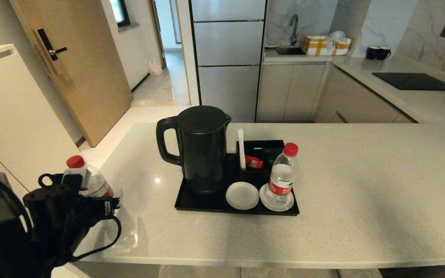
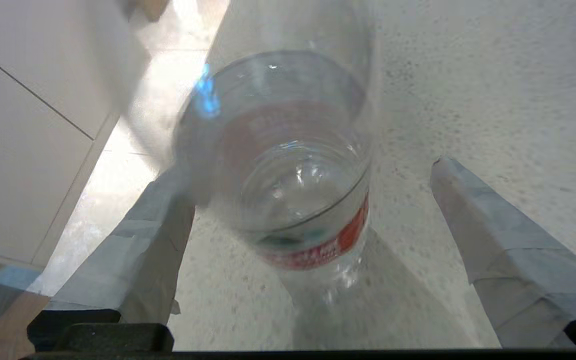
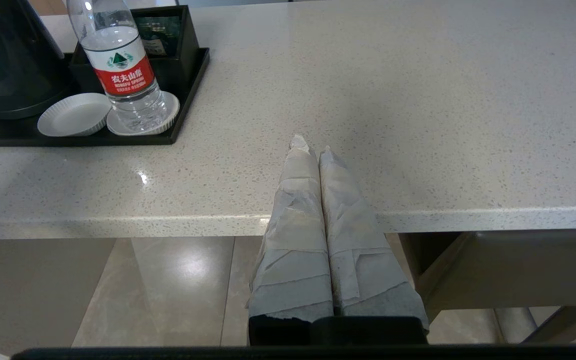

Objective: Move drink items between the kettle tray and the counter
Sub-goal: Place it on the left, then pick up the kettle

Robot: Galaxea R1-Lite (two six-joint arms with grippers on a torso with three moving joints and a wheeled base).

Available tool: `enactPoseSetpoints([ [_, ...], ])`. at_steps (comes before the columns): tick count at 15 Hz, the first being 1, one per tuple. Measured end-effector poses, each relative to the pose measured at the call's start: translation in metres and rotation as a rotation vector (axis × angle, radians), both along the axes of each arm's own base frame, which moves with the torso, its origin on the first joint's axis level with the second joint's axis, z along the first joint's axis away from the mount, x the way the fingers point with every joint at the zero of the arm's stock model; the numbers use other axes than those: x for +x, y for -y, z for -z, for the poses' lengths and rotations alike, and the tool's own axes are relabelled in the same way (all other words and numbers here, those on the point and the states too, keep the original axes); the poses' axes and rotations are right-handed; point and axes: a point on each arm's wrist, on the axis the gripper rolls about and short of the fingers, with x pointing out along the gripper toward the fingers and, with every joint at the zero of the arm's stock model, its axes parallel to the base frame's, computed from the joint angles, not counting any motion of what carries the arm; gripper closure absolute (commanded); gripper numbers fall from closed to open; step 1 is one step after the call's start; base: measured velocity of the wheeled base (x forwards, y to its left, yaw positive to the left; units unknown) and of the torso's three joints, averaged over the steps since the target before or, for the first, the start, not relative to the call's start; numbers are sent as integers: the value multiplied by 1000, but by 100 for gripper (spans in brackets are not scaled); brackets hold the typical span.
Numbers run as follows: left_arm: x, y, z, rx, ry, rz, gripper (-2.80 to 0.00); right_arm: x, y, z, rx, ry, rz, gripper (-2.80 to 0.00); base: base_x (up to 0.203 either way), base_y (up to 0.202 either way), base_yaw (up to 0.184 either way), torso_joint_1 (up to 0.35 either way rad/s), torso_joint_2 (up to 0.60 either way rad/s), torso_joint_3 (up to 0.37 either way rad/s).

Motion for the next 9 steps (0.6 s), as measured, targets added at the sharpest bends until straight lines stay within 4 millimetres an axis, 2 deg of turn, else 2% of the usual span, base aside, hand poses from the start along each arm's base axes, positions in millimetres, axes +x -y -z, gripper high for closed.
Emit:
enactPoseSetpoints([
  [4, -28, 2, -12, 4, 3, 4, -280, 0, 0, 0, 0, 0, 0, 0, 0, 0, 0, 0, 0, 0],
  [9, -69, -1, -43, 85, 97, -22, -280, 0, 0, 0, 0, 0, 0, 0, 0, 0, 0, 0, 0, 0],
])
